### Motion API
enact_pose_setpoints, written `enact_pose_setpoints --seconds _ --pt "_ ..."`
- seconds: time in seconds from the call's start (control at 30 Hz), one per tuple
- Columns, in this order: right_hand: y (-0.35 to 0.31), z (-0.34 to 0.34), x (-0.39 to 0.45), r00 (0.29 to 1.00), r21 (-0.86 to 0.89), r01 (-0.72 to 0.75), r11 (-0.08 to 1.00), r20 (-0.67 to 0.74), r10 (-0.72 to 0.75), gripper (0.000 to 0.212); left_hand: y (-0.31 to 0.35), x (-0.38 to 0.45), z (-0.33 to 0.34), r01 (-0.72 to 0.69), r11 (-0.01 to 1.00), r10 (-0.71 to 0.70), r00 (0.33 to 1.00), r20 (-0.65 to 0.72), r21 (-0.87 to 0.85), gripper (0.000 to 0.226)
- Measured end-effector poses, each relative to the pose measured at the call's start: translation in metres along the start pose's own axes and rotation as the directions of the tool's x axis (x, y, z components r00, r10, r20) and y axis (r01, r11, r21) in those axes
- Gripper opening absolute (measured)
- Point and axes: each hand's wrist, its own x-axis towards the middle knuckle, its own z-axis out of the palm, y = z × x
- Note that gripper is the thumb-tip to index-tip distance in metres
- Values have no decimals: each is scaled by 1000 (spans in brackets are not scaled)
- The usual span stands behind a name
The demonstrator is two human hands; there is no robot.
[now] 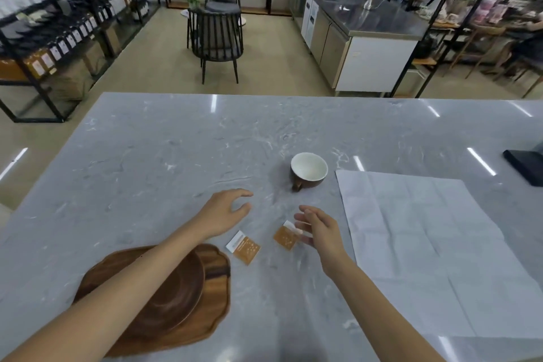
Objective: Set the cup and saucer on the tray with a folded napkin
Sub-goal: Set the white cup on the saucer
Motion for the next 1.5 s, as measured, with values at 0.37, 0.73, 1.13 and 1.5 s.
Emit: enact_pose_setpoints --seconds 0.37,0.73,1.13,1.5 --pt "-21 -8 77 929 291 -357 888 211 305 29 44 132 24 13 997 -1 989 149 -79 53" --pt "-4 -2 125 820 374 -552 745 406 404 37 30 197 46 79 938 101 869 485 -337 68" --pt "-15 -1 116 861 395 -476 786 389 327 30 44 191 39 171 820 113 887 447 -546 76" --pt "-11 -6 96 873 331 -425 842 395 285 27 46 157 36 60 844 128 942 310 -533 75"
